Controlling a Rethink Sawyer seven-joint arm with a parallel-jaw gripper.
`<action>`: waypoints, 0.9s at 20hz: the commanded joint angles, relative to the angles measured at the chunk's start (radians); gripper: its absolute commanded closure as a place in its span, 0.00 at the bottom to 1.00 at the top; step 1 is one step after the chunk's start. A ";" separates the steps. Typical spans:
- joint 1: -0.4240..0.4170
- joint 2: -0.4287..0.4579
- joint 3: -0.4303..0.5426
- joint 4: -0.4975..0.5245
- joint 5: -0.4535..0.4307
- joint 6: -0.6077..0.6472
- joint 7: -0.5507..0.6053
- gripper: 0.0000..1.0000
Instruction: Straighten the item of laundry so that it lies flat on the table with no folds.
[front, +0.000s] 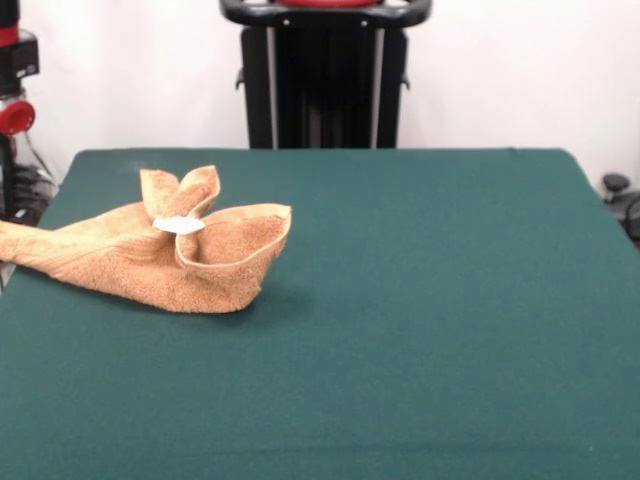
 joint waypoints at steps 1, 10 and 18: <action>-0.160 0.039 0.177 0.064 0.054 0.130 -0.535 1.00; -0.094 0.006 0.166 0.140 0.063 0.109 -0.358 1.00; -0.049 -0.003 0.126 0.165 0.044 0.057 -0.252 1.00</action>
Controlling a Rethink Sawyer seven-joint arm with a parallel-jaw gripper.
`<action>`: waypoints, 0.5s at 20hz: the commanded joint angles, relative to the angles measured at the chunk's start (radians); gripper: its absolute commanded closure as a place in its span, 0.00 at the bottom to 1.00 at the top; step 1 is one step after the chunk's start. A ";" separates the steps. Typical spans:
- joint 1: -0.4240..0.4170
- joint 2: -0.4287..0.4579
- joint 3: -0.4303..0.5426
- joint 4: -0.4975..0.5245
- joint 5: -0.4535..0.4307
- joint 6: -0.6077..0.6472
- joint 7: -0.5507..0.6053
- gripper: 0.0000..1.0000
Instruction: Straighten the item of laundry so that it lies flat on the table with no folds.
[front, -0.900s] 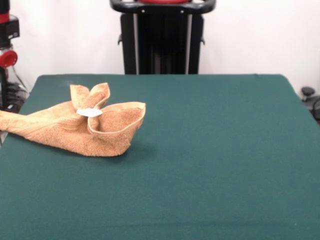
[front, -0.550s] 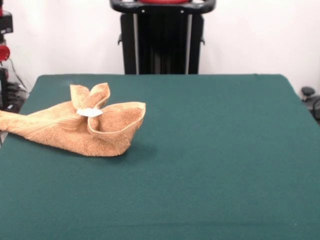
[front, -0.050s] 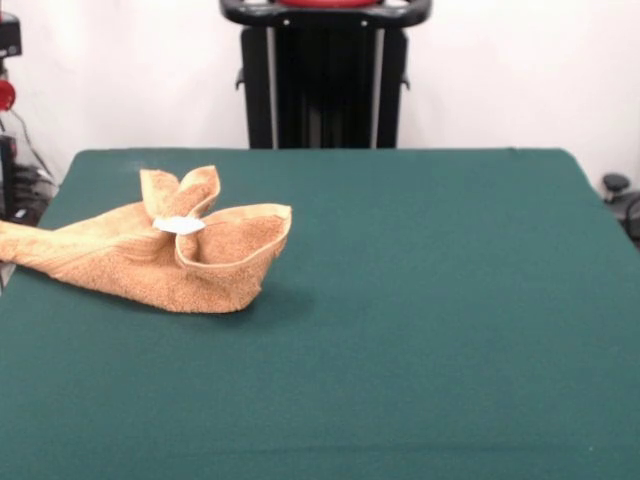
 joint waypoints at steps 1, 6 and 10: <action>0.115 0.013 0.051 0.134 0.009 0.052 -0.154 1.00; 0.133 0.015 0.038 0.142 0.019 0.036 -0.105 1.00; 0.155 0.008 0.036 0.155 0.045 0.030 -0.064 1.00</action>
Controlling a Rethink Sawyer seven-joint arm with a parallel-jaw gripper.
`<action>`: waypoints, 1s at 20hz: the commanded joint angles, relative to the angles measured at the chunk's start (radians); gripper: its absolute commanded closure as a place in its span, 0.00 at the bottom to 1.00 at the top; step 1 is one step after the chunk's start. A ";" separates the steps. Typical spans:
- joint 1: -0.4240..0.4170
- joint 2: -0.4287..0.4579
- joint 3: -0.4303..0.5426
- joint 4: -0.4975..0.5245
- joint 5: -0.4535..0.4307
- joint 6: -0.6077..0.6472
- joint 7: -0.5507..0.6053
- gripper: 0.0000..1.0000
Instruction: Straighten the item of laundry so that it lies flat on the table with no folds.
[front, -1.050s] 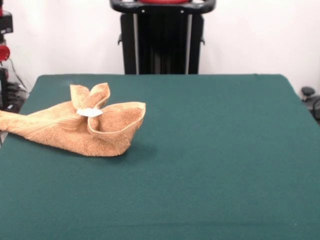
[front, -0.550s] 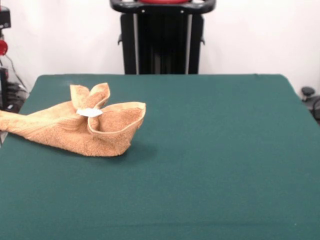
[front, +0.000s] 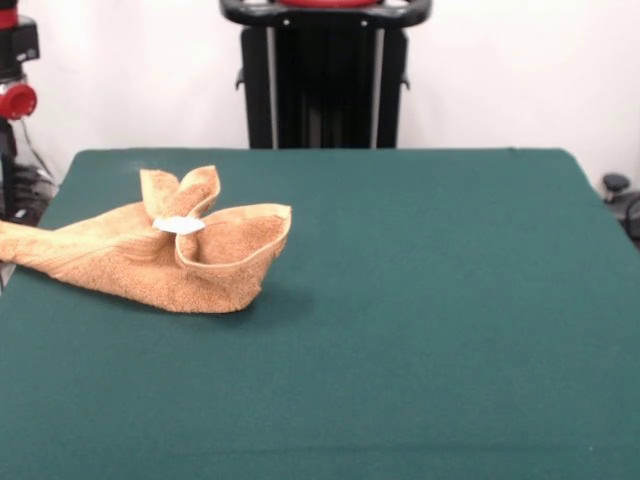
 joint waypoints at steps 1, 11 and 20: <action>0.106 0.011 0.033 0.120 0.048 0.022 -0.046 1.00; 0.202 -0.032 -0.031 0.173 0.084 -0.052 0.114 1.00; 0.352 0.020 -0.173 0.184 0.109 -0.232 0.281 1.00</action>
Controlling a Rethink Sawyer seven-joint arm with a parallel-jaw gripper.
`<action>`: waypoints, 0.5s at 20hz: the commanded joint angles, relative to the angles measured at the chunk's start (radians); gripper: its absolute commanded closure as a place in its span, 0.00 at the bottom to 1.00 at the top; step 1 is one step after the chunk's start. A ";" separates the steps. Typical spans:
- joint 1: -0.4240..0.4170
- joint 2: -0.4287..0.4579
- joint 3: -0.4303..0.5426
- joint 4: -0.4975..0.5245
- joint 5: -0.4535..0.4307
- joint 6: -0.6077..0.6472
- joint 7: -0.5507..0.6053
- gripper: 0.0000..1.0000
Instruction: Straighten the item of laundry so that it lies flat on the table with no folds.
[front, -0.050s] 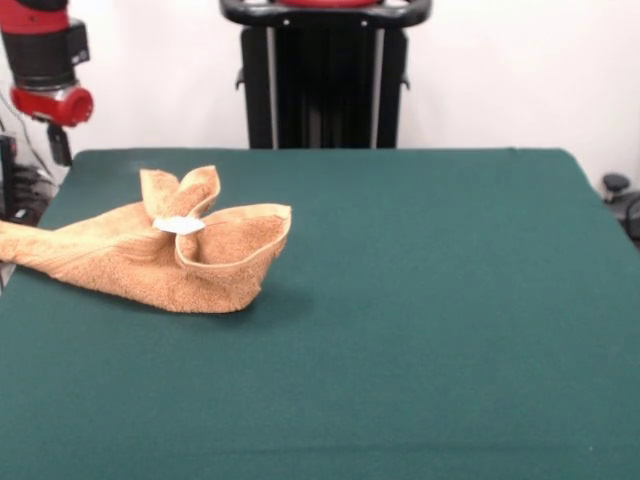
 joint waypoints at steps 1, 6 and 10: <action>0.166 0.057 -0.104 0.080 0.051 -0.162 0.288 1.00; 0.234 0.128 -0.185 0.046 0.092 -0.267 0.276 1.00; 0.262 0.195 -0.227 0.015 0.124 -0.350 0.253 1.00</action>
